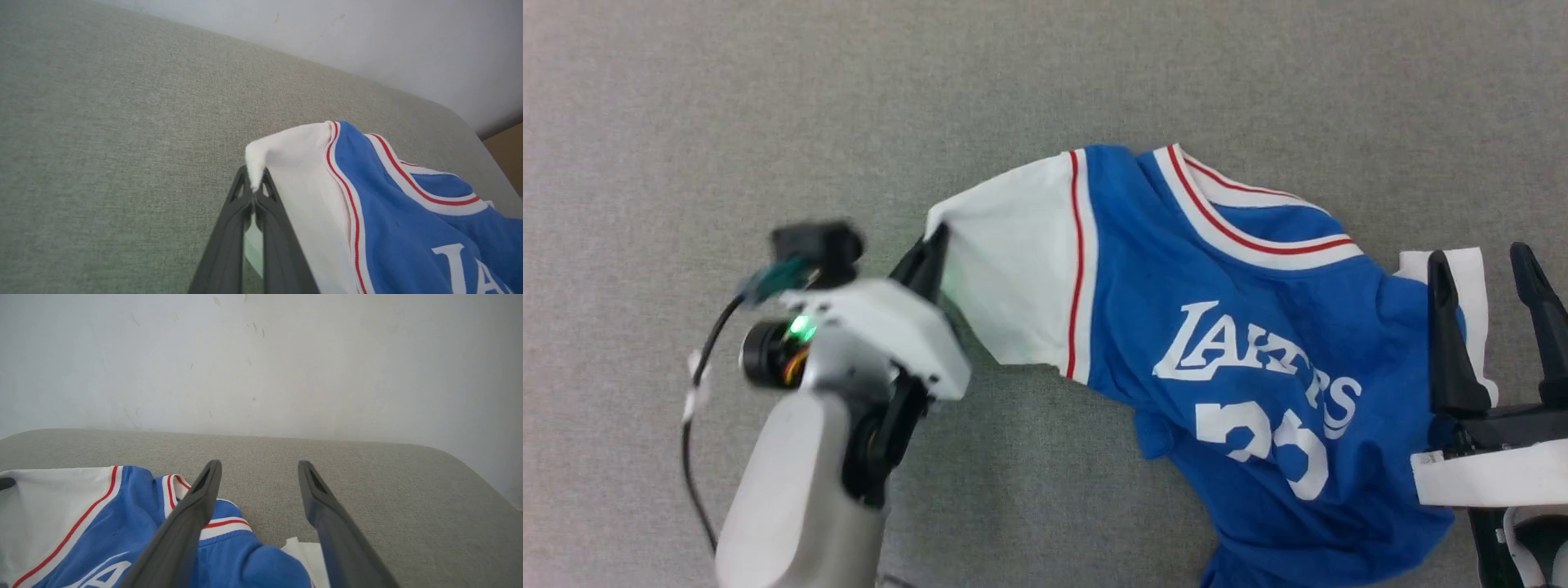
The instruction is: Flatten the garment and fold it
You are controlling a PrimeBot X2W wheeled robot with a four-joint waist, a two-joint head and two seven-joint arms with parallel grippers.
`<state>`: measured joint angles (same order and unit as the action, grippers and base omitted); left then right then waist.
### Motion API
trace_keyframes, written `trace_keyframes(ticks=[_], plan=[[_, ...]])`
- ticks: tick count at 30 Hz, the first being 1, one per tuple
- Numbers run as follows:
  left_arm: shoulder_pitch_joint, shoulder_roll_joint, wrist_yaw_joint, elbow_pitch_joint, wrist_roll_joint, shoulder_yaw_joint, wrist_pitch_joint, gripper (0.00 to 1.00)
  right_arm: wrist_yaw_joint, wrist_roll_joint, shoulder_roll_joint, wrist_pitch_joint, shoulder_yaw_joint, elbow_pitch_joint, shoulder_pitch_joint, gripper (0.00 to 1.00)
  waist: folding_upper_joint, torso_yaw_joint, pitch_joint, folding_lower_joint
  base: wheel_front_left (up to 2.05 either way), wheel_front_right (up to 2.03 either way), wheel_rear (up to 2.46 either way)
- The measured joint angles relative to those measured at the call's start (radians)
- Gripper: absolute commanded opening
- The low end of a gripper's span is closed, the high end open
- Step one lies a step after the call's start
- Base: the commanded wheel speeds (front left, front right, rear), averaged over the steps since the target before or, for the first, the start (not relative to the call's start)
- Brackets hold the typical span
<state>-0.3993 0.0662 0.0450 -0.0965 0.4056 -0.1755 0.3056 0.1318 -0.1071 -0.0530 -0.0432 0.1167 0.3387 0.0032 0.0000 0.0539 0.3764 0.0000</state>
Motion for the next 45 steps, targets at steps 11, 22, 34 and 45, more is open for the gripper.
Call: trace_keyframes(ticks=[11, 22, 34, 45], plan=[[0.381, 0.067, 0.117, 0.273, 0.080, 0.239, -0.073, 0.00, 0.000, 0.000, 0.000, 0.015, 0.004, -0.003, 0.024, 1.00, 0.0000, 0.036, -0.040, -0.0001, 0.00, 0.00, 0.00], [0.419, 0.070, 0.136, 0.360, 0.076, 0.222, -0.058, 0.00, 0.000, -0.048, -0.077, 0.219, 0.077, -0.049, -0.063, 1.00, 0.0000, 0.059, -0.057, -0.0001, 0.00, 0.00, 0.00], [0.365, 0.064, 0.136, 0.388, 0.063, 0.165, -0.043, 0.00, 0.000, -0.154, -0.347, 0.534, -0.035, -0.286, -0.223, 1.00, 0.0000, 0.046, 0.012, 0.0001, 0.00, 0.00, 0.00], [0.345, 0.062, 0.132, 0.393, 0.059, 0.133, -0.040, 0.00, 0.000, -0.201, -0.376, 0.560, -0.075, -0.420, -0.309, 1.00, 0.0000, 0.078, 0.059, 0.0001, 0.00, 0.00, 0.00]])
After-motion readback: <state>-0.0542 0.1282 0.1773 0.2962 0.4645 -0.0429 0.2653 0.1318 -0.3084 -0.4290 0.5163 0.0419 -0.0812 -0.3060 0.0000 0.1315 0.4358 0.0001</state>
